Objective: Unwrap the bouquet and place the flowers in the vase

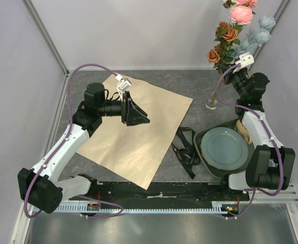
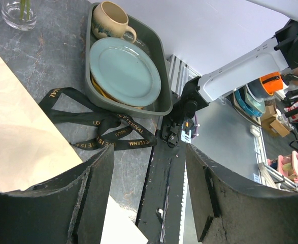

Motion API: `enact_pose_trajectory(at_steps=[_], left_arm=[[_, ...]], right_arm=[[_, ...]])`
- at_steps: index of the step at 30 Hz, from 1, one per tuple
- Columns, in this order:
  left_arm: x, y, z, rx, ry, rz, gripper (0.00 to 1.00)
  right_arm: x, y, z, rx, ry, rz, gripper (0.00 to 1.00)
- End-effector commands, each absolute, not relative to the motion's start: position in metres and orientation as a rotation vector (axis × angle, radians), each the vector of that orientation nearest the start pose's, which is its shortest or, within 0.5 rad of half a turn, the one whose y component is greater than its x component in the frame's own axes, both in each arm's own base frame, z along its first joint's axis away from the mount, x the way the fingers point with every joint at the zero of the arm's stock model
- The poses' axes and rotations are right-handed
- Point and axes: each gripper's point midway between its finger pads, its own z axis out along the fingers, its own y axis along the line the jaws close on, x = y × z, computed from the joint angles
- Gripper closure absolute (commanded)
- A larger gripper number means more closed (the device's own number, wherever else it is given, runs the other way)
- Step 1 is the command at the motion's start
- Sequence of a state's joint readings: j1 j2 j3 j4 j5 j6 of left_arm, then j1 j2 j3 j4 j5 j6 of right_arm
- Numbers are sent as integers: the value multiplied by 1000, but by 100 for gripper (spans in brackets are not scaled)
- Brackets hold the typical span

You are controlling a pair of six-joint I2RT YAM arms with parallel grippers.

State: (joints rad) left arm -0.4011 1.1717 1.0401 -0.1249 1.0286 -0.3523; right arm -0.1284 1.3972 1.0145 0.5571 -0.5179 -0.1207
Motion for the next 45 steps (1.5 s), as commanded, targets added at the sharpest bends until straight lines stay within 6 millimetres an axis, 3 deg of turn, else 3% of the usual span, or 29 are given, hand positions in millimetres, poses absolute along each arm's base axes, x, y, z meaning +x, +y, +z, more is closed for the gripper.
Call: enact_pose_trajectory(at_steps=[1,8,15,19,22,34,45], left_arm=[[214,-266,314,837,1738,-1475,35],[213,-267,314,838,1736,-1481,35],[213,-267,315,841,1732,-1479,35],[213,-268,315,842,1734,-1480,35],[212,-268,314,842,1737,-1484,35],[212,-268,314,844,1735,-1485,35],[212,-268,314,843,1734,-1483,35]], right_arm=[[468,19,326,-307,1448,230,100],[466,8,305,-230,1506,198,100],[469,15,295,-276,1524,229,100],[470,25,296,-369,1520,256,100],[476,12,297,-287,1539,218,100],[464,5,304,-173,1502,206,100],[470,6,285,-174,1537,223,92]])
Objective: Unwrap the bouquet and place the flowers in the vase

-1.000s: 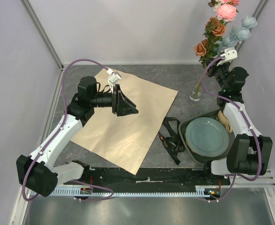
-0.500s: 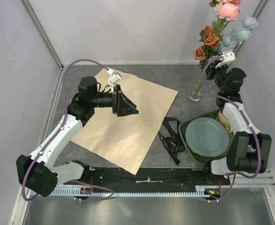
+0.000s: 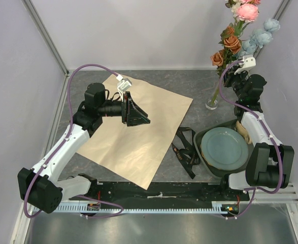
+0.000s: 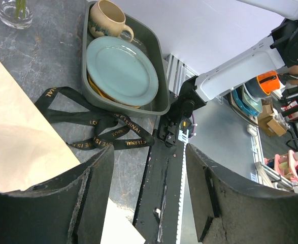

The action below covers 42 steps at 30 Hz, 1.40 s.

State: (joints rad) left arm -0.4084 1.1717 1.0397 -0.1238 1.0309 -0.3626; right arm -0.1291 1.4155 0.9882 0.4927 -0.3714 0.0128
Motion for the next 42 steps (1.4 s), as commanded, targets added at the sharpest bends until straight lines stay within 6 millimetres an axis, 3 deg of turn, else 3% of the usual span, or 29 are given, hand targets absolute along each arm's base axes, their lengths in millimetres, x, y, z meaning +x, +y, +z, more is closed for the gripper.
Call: enact_pose_trajectory(at_steps=[1,11,32,42], left_arm=[[211,-268,314,845,1734,-1484,35],[210,-269,314,847,1734,-1487,35],[209,-269,315,851,1731,-1490,35],[206,-270,317,860,1722,-1495,35]], right_arm=[[470,6,285,-174,1538,222,91],[469,9,292,-186,1546,203,65],[450,20,307,-183,1528,184,35],[438,15,308,-117,1550,123,21]])
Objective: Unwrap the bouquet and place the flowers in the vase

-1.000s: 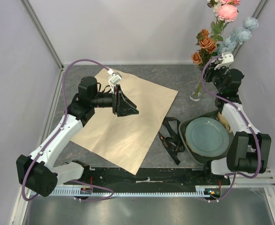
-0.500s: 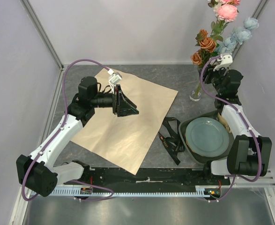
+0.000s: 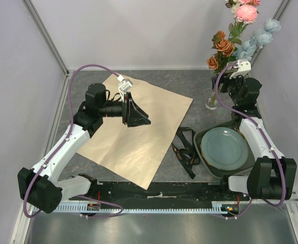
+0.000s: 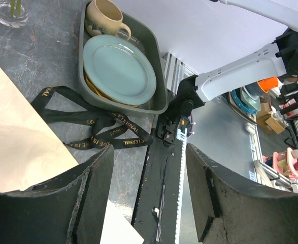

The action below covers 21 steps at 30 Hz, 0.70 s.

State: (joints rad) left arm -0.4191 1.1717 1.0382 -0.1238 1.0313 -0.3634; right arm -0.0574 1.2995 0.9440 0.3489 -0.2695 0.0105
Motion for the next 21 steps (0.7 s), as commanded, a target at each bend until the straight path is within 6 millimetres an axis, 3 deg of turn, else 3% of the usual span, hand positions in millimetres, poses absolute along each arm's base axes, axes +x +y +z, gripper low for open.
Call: enact_pose_trajectory(at_steps=[1,5,8,10,16,21], left_arm=[[205,-270,318,862,1719,-1495,35],[203,-271,319,869,1712,-1496,35],[201,-272,319,874,1712,-1500,35],[200,-272,319,875,1712,-1502,35],[198,-274,321,882,1702,-1503,35],[197,-274,322,888,1691,-1481,35]], right_arm=[[437,13,306,-104,1567,116,20],[429,-5,303,34,1616,26,15],[409,-16,310,158,1627,-5,13],[396,-25,300,249,1661,-29,11],[350,-9,286,390,1746,52,8],[305,-2,298,504,1758,163,7]])
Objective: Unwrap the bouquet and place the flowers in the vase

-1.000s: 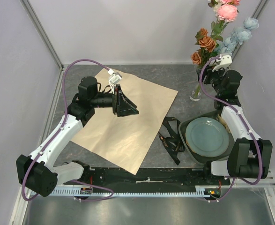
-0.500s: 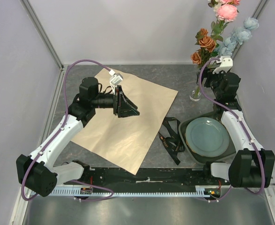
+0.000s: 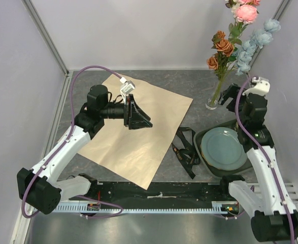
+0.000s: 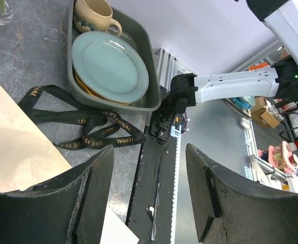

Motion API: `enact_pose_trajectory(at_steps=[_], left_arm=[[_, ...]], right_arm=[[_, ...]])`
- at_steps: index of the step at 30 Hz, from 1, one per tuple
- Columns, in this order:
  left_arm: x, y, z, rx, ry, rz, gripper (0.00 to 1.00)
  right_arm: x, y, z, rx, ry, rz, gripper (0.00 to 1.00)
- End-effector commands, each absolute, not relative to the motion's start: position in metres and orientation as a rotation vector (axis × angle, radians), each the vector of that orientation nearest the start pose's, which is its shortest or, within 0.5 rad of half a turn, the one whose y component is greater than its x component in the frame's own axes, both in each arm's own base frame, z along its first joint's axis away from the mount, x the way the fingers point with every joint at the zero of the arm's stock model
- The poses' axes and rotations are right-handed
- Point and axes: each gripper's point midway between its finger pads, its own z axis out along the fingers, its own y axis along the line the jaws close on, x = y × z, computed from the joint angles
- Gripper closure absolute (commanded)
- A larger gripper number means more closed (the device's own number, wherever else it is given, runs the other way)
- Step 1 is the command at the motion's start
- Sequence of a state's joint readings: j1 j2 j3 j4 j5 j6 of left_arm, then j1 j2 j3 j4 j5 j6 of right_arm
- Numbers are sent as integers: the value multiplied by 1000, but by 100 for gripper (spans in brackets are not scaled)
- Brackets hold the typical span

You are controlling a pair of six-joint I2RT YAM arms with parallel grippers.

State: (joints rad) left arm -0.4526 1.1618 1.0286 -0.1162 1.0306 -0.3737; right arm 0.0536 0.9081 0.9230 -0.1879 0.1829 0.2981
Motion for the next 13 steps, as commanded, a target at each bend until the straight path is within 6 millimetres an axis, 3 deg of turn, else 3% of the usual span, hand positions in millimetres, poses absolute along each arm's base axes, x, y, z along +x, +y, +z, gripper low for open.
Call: enact_pose_trajectory(at_steps=[1,4,9,11,12,13], left_arm=[[197,-274,322,885,1689,-1471,35],[195,-272,328,867,1679,-1453,35],[185,-263,343,819,1668,-1428,35],[175,-257,364,792,1636,-1422,34],[172,-255,374,784,1621,-1421,34],[169,-251,396,753,1586,-1411,34]], right_arm=[[298,1,303,497,1753,189,6],[273,9,326,445,1729,239,2],[234,-8,362,482,1684,165,2],[226,-6,372,478,1687,172,2],[214,-8,387,482,1672,173,2],[209,-6,398,474,1650,191,2]])
